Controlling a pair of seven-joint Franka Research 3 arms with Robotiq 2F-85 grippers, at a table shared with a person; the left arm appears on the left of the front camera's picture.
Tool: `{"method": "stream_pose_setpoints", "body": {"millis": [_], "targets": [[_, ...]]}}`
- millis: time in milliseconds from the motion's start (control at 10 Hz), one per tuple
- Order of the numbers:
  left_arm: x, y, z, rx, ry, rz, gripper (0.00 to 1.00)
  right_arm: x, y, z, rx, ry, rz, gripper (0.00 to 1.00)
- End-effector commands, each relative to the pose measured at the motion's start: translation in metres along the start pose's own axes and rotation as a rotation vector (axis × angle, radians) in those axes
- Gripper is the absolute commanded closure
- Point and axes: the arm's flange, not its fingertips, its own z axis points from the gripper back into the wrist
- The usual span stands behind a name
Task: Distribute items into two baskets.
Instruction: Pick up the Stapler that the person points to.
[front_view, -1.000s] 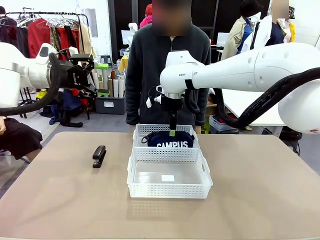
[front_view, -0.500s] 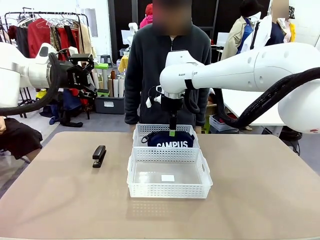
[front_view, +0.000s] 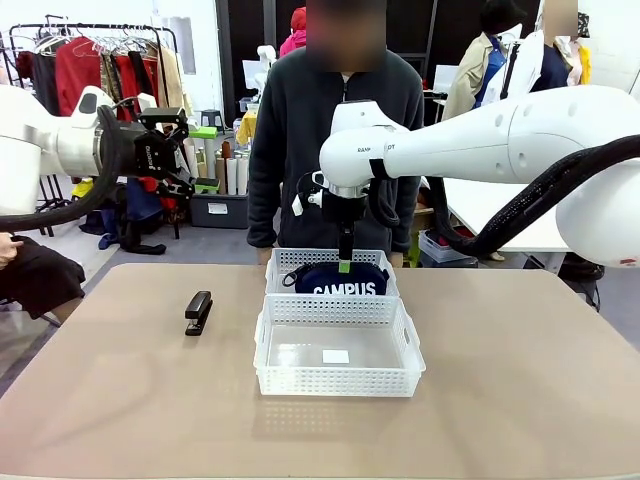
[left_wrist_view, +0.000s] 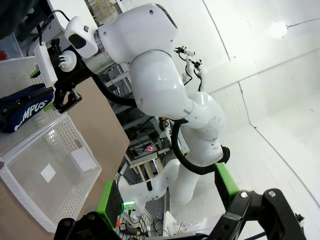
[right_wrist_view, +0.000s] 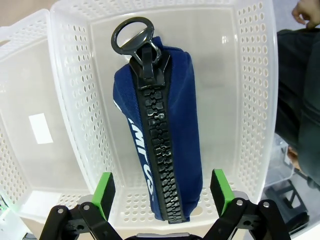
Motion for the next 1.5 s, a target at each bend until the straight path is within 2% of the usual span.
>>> {"method": "stream_pose_setpoints", "body": {"millis": [0,300,400,500,600,800,1000,1100,1200,1400], "targets": [[0.000,-0.002,0.001,-0.001,-0.002,-0.004,0.00,-0.016,-0.004,0.017,0.032,-0.056,-0.070,0.00],[0.000,-0.002,0.001,-0.001,-0.002,-0.004,0.00,-0.063,-0.005,0.069,0.110,-0.176,-0.370,0.00],[0.000,-0.002,0.001,-0.001,-0.002,-0.004,0.00,-0.082,-0.006,0.083,0.167,-0.190,-0.461,0.00],[0.000,-0.002,0.001,-0.001,-0.002,-0.004,0.00,-0.103,-0.005,0.096,0.313,-0.196,-0.582,0.00],[0.000,-0.002,0.001,-0.001,-0.002,-0.004,0.00,-0.123,0.001,0.108,0.363,-0.226,-0.684,0.00],[0.000,-0.002,0.001,-0.001,-0.002,-0.004,0.00,-0.168,0.016,0.127,0.430,-0.382,-0.786,0.00],[0.000,-0.002,0.001,-0.001,-0.002,-0.004,0.00,-0.204,0.030,0.140,0.422,-0.528,-0.933,0.00],[0.000,-0.002,0.001,-0.001,-0.002,-0.004,0.00,-0.211,0.035,0.143,0.360,-0.560,-0.974,0.00],[0.000,-0.002,0.001,-0.001,-0.002,-0.004,0.00,-0.192,-0.003,0.151,0.463,-0.433,-0.853,0.00],[0.000,-0.002,0.001,-0.001,-0.002,-0.004,0.00,-0.192,-0.003,0.151,0.463,-0.433,-0.853,0.00]]}}
